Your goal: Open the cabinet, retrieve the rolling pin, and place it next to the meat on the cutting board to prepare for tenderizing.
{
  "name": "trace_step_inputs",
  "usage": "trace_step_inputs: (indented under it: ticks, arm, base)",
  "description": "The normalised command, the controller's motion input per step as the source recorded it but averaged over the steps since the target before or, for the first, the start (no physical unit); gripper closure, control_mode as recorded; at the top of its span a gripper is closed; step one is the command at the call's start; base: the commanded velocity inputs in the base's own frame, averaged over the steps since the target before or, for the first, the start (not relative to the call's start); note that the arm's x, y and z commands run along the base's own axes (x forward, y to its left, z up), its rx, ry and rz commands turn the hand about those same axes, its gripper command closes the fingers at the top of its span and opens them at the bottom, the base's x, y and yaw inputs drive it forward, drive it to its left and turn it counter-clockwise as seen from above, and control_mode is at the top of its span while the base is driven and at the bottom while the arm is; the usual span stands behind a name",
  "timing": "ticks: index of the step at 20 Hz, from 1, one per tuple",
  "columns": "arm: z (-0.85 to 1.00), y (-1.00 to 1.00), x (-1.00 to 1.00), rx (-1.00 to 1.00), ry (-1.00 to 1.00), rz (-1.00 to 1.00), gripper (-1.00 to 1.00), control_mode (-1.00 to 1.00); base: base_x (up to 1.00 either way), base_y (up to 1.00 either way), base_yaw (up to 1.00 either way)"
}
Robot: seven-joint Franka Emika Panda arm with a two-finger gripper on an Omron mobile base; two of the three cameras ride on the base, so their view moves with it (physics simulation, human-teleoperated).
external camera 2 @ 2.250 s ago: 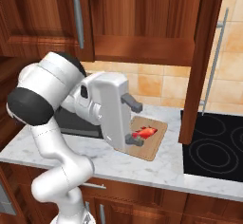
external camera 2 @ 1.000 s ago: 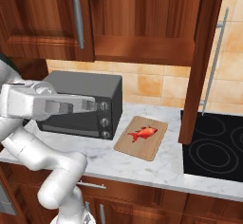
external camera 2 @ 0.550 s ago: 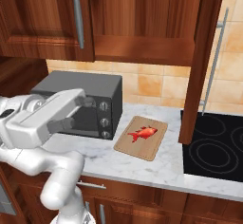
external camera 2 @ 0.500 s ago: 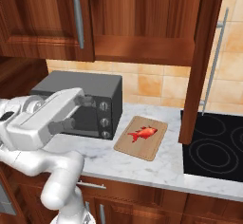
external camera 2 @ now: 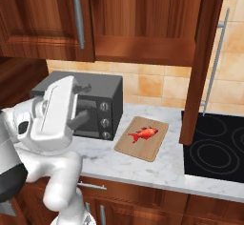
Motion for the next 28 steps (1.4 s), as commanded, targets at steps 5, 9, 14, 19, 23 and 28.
trace_step_inputs:
  ticks: [5,9,14,19,23,28]
  arm:
    - [0.57,0.43,0.62,0.04,-0.40,0.26,-1.00,-1.00]
    - [0.51,0.61,0.51,0.00,-0.31,0.26,-1.00,-1.00]
    - [0.46,0.79,0.37,0.01,-0.29,0.25,-1.00,-1.00]
    - [0.31,0.89,0.31,0.12,-0.25,0.23,-1.00,-1.00]
    - [0.34,0.95,0.35,0.21,-0.20,0.19,-1.00,-1.00]
    - [0.37,0.83,0.32,0.26,-0.15,0.21,-1.00,-1.00]
  base:
    - [0.00,0.00,0.00]
    - [0.00,0.00,0.00]
    - [0.00,0.00,0.00]
    - [0.00,0.00,0.00]
    - [0.00,0.00,0.00]
    - [0.00,0.00,0.00]
